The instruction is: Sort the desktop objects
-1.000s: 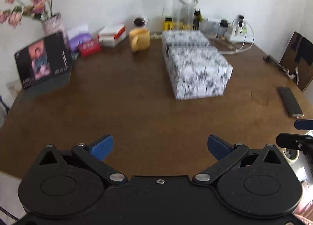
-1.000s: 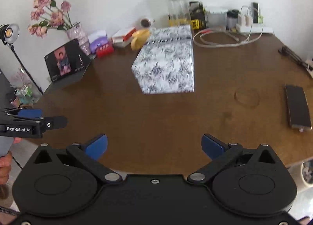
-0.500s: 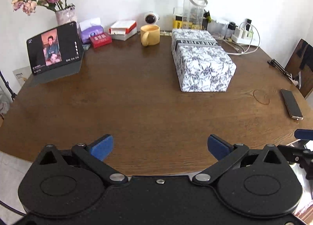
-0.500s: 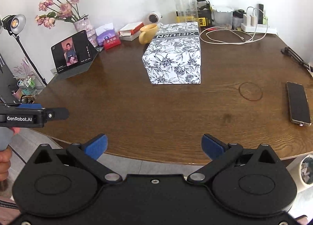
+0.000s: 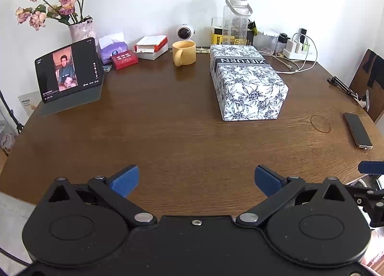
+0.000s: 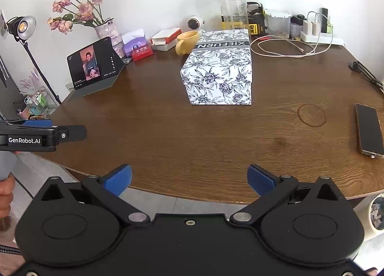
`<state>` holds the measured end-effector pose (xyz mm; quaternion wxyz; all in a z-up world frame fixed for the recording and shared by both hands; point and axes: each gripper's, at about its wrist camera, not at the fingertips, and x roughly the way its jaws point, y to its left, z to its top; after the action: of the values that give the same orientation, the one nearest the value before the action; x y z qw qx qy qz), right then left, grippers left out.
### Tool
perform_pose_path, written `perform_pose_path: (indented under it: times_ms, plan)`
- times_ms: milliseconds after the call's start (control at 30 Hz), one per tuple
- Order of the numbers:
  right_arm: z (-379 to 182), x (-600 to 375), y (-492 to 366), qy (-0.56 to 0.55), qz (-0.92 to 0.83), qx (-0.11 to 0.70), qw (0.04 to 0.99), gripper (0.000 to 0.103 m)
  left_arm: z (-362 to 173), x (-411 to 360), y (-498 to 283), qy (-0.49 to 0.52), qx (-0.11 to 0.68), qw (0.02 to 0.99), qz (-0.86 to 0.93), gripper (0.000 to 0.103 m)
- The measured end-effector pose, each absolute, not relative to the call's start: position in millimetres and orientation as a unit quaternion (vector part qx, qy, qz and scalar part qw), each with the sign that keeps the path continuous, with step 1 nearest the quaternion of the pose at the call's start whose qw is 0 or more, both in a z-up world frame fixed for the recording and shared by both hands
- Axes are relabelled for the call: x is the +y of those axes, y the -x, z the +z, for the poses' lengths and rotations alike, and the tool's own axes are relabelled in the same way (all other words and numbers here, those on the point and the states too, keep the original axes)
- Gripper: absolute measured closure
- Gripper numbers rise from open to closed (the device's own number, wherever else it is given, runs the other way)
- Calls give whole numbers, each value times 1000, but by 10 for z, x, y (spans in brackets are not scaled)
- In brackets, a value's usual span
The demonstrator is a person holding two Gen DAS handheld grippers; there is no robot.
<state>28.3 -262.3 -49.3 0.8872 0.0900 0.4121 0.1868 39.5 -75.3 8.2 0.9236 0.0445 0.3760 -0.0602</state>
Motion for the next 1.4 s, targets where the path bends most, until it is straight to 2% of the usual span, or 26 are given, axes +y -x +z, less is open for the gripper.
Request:
perform_pose_path:
  times_ms: [1400]
  plan:
    - [-492,-2507,-379,-87,193,413,886,0,67,-699,-484,-50,372,925,-57,0]
